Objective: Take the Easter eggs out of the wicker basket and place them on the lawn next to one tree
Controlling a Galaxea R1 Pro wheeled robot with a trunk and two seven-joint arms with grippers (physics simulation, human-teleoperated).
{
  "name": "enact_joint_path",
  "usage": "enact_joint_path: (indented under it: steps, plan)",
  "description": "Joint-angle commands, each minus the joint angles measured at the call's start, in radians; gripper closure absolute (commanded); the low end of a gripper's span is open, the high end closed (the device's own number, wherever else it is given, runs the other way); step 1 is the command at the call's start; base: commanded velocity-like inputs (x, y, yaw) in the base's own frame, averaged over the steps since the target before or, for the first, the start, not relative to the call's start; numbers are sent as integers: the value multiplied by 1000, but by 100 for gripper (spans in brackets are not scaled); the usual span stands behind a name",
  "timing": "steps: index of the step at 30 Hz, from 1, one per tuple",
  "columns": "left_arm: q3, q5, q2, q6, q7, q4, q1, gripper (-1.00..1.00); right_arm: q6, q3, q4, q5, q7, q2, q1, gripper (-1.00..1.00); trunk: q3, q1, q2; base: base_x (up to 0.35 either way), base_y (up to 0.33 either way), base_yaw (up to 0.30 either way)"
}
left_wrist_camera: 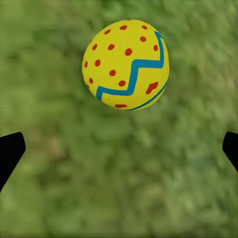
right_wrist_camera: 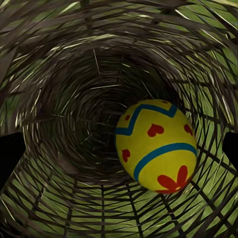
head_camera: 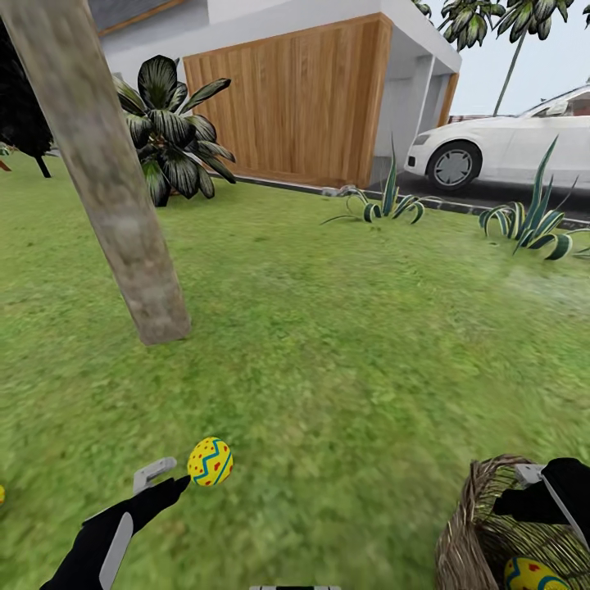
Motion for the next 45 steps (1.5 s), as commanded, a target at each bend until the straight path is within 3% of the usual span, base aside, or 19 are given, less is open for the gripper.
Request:
enact_joint_path:
  steps: [1, 3, 26, 39, 45]
  plan:
    - [2, 9, 0, 8, -2, -1, 0, -100, 3, -2, -1, 11, 9, 0, 0, -100, -1, 0, 0, 0, 0, 0]
    - [1, 9, -1, 8, -2, -1, 0, -100, 3, -3, -1, 11, 9, 0, 0, -100, -1, 0, 0, 0, 0, 0]
    - [-1, 8, -3, 8, 4, -1, 0, -100, 3, -3, -1, 9, 9, -1, 0, -100, -90, 10, -6, 0, 0, 0]
    - [-3, 7, -16, 9, 4, -1, 0, -100, 3, -2, -1, 10, 9, 0, 0, -100, -140, 16, -9, 0, 0, 0]
    - [-4, 5, -19, -1, 4, 36, 0, -100, 3, -2, -1, 10, 9, -1, 0, -100, -163, 19, -10, 0, 0, 0]
